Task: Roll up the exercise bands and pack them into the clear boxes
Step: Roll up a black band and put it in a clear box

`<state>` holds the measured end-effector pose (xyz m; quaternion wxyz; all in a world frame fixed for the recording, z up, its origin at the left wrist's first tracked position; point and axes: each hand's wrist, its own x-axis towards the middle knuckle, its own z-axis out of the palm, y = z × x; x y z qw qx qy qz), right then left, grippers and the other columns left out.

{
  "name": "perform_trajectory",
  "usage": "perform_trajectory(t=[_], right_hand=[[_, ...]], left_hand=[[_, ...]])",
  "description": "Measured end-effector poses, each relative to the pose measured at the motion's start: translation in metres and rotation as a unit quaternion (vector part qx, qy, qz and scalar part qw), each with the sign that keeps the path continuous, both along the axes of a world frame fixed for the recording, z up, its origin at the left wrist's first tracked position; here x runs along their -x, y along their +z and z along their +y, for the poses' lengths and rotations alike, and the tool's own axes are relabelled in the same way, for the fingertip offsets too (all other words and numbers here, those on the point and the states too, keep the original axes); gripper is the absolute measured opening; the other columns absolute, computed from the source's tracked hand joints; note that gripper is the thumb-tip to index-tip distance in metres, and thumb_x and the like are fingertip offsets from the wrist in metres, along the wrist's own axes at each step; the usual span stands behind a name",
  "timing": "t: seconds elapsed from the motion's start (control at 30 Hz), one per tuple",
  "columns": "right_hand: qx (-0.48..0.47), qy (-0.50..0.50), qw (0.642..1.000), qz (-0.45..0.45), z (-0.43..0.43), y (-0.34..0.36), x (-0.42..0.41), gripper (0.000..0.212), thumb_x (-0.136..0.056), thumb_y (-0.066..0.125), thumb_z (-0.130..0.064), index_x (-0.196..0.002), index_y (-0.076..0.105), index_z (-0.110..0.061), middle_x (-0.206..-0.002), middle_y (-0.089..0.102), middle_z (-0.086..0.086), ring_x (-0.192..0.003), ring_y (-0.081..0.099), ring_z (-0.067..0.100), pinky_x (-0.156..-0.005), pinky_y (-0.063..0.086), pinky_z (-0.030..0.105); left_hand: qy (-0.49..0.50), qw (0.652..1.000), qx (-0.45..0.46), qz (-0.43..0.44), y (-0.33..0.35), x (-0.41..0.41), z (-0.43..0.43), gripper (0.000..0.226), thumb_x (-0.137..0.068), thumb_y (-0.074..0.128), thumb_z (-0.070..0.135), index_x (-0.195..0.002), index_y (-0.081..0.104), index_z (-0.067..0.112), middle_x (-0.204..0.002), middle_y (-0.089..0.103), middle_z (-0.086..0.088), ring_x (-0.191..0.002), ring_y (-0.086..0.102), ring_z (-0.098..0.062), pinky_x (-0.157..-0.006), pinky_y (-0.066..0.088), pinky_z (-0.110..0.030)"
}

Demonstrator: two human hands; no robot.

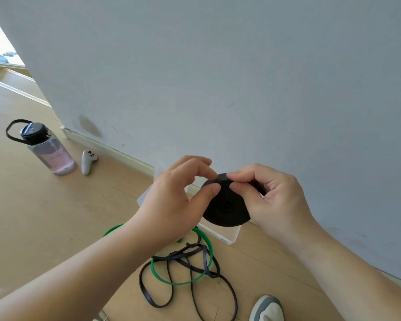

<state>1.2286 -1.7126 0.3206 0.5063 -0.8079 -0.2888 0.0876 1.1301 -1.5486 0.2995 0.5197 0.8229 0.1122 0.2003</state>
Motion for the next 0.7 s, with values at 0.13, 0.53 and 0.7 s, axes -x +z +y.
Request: perform_trajectory(t=[0.13,0.53,0.7], right_hand=[[0.013,0.024,1.000,0.000,-0.002,0.004,0.001,0.024,-0.087,0.078,-0.006,-0.089,0.079,-0.030,-0.087,0.077,-0.015,-0.090,0.073,0.007,-0.079,0.059,0.021],[-0.020,0.022,0.993,0.111,-0.006,0.009,-0.004,0.017,-0.077,0.086,-0.014,-0.084,0.075,-0.023,-0.084,0.080,0.003,-0.079,0.077,0.018,-0.066,0.061,0.030],[-0.065,-0.044,0.990,0.121,-0.008,0.004,-0.007,0.021,-0.076,0.086,-0.010,-0.092,0.075,-0.017,-0.091,0.081,-0.001,-0.089,0.077,0.017,-0.084,0.061,0.030]], left_hand=[[-0.055,0.997,0.037,0.044,0.009,0.002,0.005,0.031,-0.092,0.072,0.006,-0.109,0.071,0.032,-0.099,0.075,0.017,-0.099,0.071,0.000,-0.083,0.060,-0.020],[-0.075,0.992,0.067,0.075,0.016,0.004,0.014,0.040,-0.090,0.073,0.003,-0.107,0.076,0.040,-0.094,0.078,0.017,-0.095,0.072,-0.002,-0.084,0.058,-0.019],[0.013,0.987,0.158,-0.002,0.011,0.003,0.016,0.038,-0.093,0.071,0.001,-0.113,0.077,0.033,-0.099,0.079,0.010,-0.099,0.073,-0.009,-0.084,0.054,-0.014]])
